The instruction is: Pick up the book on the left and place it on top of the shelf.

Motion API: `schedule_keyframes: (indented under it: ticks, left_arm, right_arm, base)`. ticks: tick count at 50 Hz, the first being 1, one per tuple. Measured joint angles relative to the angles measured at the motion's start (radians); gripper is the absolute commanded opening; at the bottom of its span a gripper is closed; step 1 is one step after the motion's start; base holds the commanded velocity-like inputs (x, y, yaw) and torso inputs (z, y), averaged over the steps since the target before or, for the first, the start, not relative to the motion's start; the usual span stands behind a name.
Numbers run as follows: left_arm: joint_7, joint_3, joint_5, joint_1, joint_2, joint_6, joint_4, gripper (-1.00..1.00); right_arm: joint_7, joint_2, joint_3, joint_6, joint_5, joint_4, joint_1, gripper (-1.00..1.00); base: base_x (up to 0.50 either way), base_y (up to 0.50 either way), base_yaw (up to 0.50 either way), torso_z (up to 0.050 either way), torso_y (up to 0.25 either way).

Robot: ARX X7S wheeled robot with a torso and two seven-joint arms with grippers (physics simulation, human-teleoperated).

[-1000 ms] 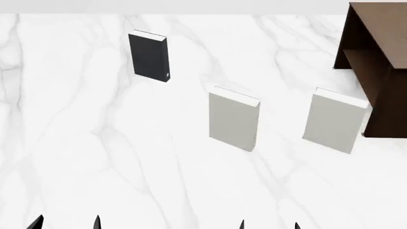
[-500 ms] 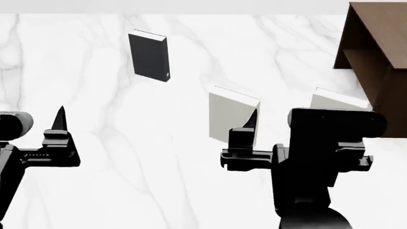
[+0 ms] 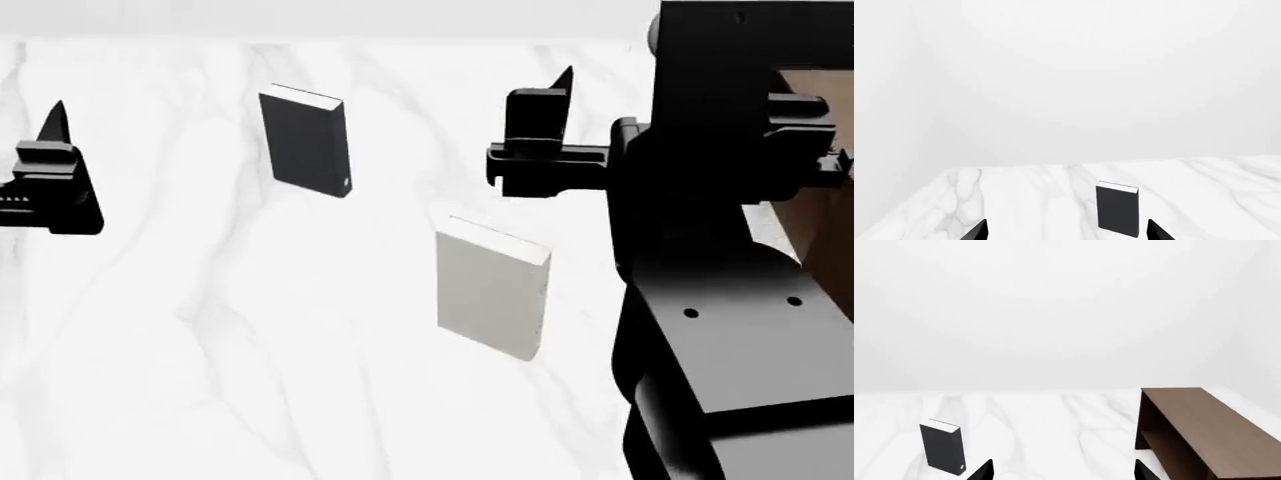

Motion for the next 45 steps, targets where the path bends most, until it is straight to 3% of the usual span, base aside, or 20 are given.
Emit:
schedule_keyframes:
  ticks: [45]
  left_arm:
    - [-0.008, -0.001, -0.015, -0.019, -0.025, -0.004, -0.016, 1.0]
  right_arm:
    - [0.003, 0.006, -0.025, 0.044, 0.047, 0.041, 0.033, 1.0]
  base:
    - [0.5, 0.0, 0.0, 0.0, 0.001]
